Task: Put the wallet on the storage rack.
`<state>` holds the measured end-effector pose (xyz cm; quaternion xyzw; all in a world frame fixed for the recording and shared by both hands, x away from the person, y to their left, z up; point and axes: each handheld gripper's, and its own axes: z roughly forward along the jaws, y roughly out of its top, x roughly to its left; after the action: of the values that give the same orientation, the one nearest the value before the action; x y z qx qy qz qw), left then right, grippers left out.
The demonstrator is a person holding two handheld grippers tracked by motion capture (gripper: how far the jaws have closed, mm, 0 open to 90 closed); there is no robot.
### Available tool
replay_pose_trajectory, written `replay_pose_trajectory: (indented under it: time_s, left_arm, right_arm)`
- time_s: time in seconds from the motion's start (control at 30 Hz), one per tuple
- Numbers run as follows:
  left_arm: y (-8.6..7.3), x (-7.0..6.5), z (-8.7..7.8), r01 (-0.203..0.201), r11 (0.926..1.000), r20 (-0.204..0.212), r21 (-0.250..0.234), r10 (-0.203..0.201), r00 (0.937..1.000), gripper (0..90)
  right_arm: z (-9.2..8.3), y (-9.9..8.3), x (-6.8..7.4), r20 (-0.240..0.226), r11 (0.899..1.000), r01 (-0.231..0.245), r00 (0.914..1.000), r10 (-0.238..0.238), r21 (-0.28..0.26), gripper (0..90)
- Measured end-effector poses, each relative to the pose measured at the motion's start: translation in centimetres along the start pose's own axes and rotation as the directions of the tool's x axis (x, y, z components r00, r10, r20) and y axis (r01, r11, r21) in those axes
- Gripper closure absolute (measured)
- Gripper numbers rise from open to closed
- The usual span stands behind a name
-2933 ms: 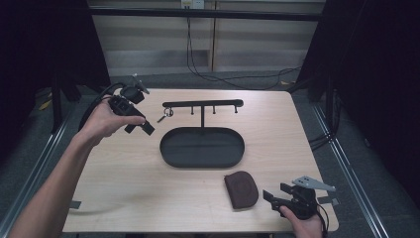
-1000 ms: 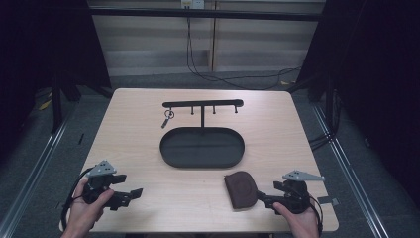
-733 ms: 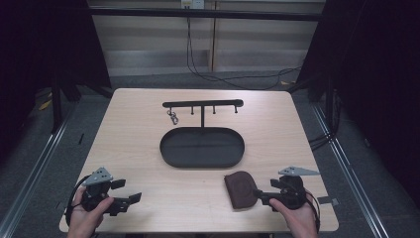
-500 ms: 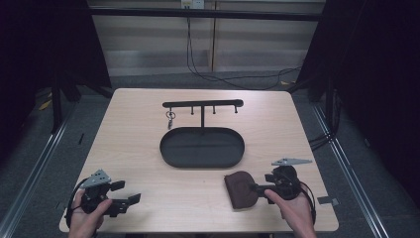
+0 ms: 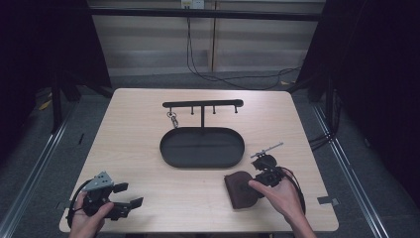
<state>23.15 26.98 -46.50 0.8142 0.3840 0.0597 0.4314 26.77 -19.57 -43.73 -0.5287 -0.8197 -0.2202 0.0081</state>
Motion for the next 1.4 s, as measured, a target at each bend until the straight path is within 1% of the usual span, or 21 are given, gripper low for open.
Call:
replay_pose_trajectory:
  time_s: [0.17, 0.2, 0.3, 0.4, 0.47, 0.53, 0.57, 0.6, 0.63, 0.67, 0.8, 0.9, 0.93, 0.97, 1.0, 1.1, 1.17, 1.2, 1.27, 1.33, 1.4]
  left_arm:
    - [0.1, -0.1, -0.1, -0.009, 1.0, 0.006, -0.001, 0.009, 0.9999, 17.5]
    - [0.1, -0.1, -0.1, -0.011, 0.9999, 0.005, -0.004, 0.011, 0.9999, 17.5]
    - [0.1, -0.1, -0.1, -0.012, 0.9999, 0.008, -0.002, 0.012, 0.9999, 17.5]
    - [0.1, 0.0, -0.1, -0.014, 0.9999, 0.006, 0.003, 0.014, 0.9999, 17.5]
    - [0.1, -0.1, -0.1, -0.018, 0.9998, 0.001, 0.001, 0.018, 0.9998, 17.4]
    - [0.1, -0.1, -0.1, -0.02, 0.9998, 0.003, 0.003, 0.02, 0.9998, 17.5]
    - [0.1, -0.1, -0.1, -0.018, 0.9998, 0.007, 0.002, 0.018, 0.9998, 17.5]
    - [0.1, -0.1, -0.1, -0.015, 0.9999, 0.008, 0.0, 0.015, 0.9998, 17.5]
    - [0.1, -0.1, -0.1, -0.015, 0.9999, 0.01, -0.001, 0.015, 0.9998, 17.5]
    - [0.1, 0.0, -0.2, -0.015, 0.9999, 0.006, 0.004, 0.015, 0.9999, 17.5]
    - [0.1, 0.0, -0.2, -0.011, 0.9999, 0.012, 0.001, 0.011, 0.9999, 17.4]
    - [0.1, 0.0, -0.2, -0.01, 0.9999, -0.005, 0.004, 0.01, 0.9999, 17.5]
    - [0.1, 0.1, -0.2, -0.007, 1.0, 0.0, 0.006, 0.007, 1.0, 17.5]
    - [0.1, 0.2, -0.3, -0.006, 1.0, 0.002, 0.004, 0.006, 1.0, 17.4]
    - [0.1, 0.2, -0.3, -0.004, 1.0, -0.003, 0.001, 0.004, 1.0, 17.4]
    - [0.0, 0.2, -0.3, -0.001, 1.0, -0.003, 0.001, 0.001, 1.0, 17.5]
    - [0.0, 0.2, -0.3, -0.001, 1.0, -0.002, 0.001, 0.001, 1.0, 17.4]
    - [0.0, 0.2, -0.3, -0.001, 1.0, -0.002, 0.0, 0.001, 1.0, 17.5]
    - [0.0, 0.3, -0.3, -0.002, 1.0, -0.001, -0.001, 0.002, 1.0, 17.4]
    - [0.0, 0.3, -0.3, 0.001, 1.0, 0.001, 0.001, -0.001, 1.0, 17.4]
    - [0.0, 0.3, -0.3, 0.0, 1.0, 0.0, -0.002, 0.0, 1.0, 17.5]
  right_arm:
    - [0.6, 1.2, 0.2, 0.012, 0.997, -0.005, 0.9999, 0.004, 0.081, 18.9]
    - [0.7, 1.4, 0.3, 0.013, 0.996, -0.006, 0.9999, 0.005, 0.086, 18.9]
    - [1.3, 1.8, 0.4, 0.025, 0.991, -0.007, 0.9997, 0.004, 0.13, 18.8]
    - [1.6, 1.9, 0.5, 0.038, 0.989, -0.007, 0.9993, 0.001, 0.146, 18.2]
    - [1.9, 2.0, 0.6, 0.059, 0.987, -0.013, 0.9983, 0.004, 0.158, 17.9]
    - [2.2, 2.0, 0.5, 0.072, 0.986, -0.007, 0.9974, -0.005, 0.164, 17.6]
    - [2.4, 1.9, 0.5, 0.07, 0.986, -0.009, 0.9975, -0.003, 0.169, 19.2]
    - [2.6, 1.9, 0.4, 0.064, 0.985, -0.005, 0.998, -0.006, 0.171, 18.5]
    - [2.8, 1.9, 0.5, 0.063, 0.983, -0.019, 0.998, 0.008, 0.18, 15.7]
    - [2.9, 1.9, 0.4, 0.069, 0.984, -0.018, 0.9976, 0.006, 0.178, 14.3]
    - [3.1, 1.8, 0.3, 0.063, 0.983, -0.033, 0.9977, 0.022, 0.183, 14.3]
    - [3.2, 2.0, 0.2, 0.049, 0.981, -0.026, 0.9987, 0.017, 0.191, 14.7]
    - [3.3, 2.0, 0.2, 0.04, 0.98, -0.041, 0.9986, 0.033, 0.196, 16.6]
    - [3.3, 2.1, 0.1, 0.019, 0.978, -0.047, 0.9989, 0.044, 0.203, 20.8]
    - [3.3, 2.1, 0.0, 0.005, 0.978, -0.048, 0.9988, 0.048, 0.203, 21.7]
    - [3.2, 2.2, 0.0, -0.001, 0.976, -0.045, 0.9989, 0.046, 0.211, 26.8]
    - [3.2, 2.4, 0.2, 0.005, 0.976, -0.045, 0.999, 0.045, 0.215, 28.2]
    - [3.1, 2.4, 0.3, 0.014, 0.976, -0.046, 0.9989, 0.044, 0.213, 30.7]
    - [2.8, 2.7, 0.6, 0.037, 0.981, -0.034, 0.999, 0.028, 0.192, 37.9]
    - [2.4, 2.8, 0.6, 0.042, 0.984, -0.037, 0.9987, 0.03, 0.172, 47.7]
    - [2.0, 2.9, 0.6, 0.047, 0.985, -0.043, 0.9983, 0.036, 0.168, 52.8]
